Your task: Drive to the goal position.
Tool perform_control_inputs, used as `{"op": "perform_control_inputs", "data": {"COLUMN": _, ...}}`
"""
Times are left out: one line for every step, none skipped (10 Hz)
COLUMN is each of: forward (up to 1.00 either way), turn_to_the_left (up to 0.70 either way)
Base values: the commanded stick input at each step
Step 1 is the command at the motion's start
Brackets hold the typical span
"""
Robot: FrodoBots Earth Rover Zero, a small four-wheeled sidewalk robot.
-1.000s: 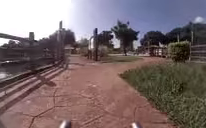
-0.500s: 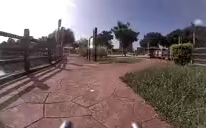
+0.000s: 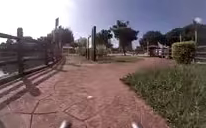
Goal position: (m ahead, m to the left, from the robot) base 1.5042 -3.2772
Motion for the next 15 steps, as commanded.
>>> {"op": "perform_control_inputs", "data": {"forward": 0.50, "turn_to_the_left": 0.00}}
{"op": "perform_control_inputs", "data": {"forward": 0.50, "turn_to_the_left": 0.00}}
{"op": "perform_control_inputs", "data": {"forward": 0.50, "turn_to_the_left": 0.00}}
{"op": "perform_control_inputs", "data": {"forward": 0.50, "turn_to_the_left": 0.00}}
{"op": "perform_control_inputs", "data": {"forward": 0.50, "turn_to_the_left": 0.00}}
{"op": "perform_control_inputs", "data": {"forward": 0.50, "turn_to_the_left": 0.00}}
{"op": "perform_control_inputs", "data": {"forward": 0.50, "turn_to_the_left": 0.00}}
{"op": "perform_control_inputs", "data": {"forward": 0.50, "turn_to_the_left": 0.00}}
{"op": "perform_control_inputs", "data": {"forward": 0.50, "turn_to_the_left": 0.02}}
{"op": "perform_control_inputs", "data": {"forward": 0.50, "turn_to_the_left": 0.03}}
{"op": "perform_control_inputs", "data": {"forward": 0.50, "turn_to_the_left": 0.01}}
{"op": "perform_control_inputs", "data": {"forward": 0.50, "turn_to_the_left": 0.08}}
{"op": "perform_control_inputs", "data": {"forward": 0.50, "turn_to_the_left": 0.18}}
{"op": "perform_control_inputs", "data": {"forward": 0.50, "turn_to_the_left": 0.50}}
{"op": "perform_control_inputs", "data": {"forward": 0.50, "turn_to_the_left": 0.50}}
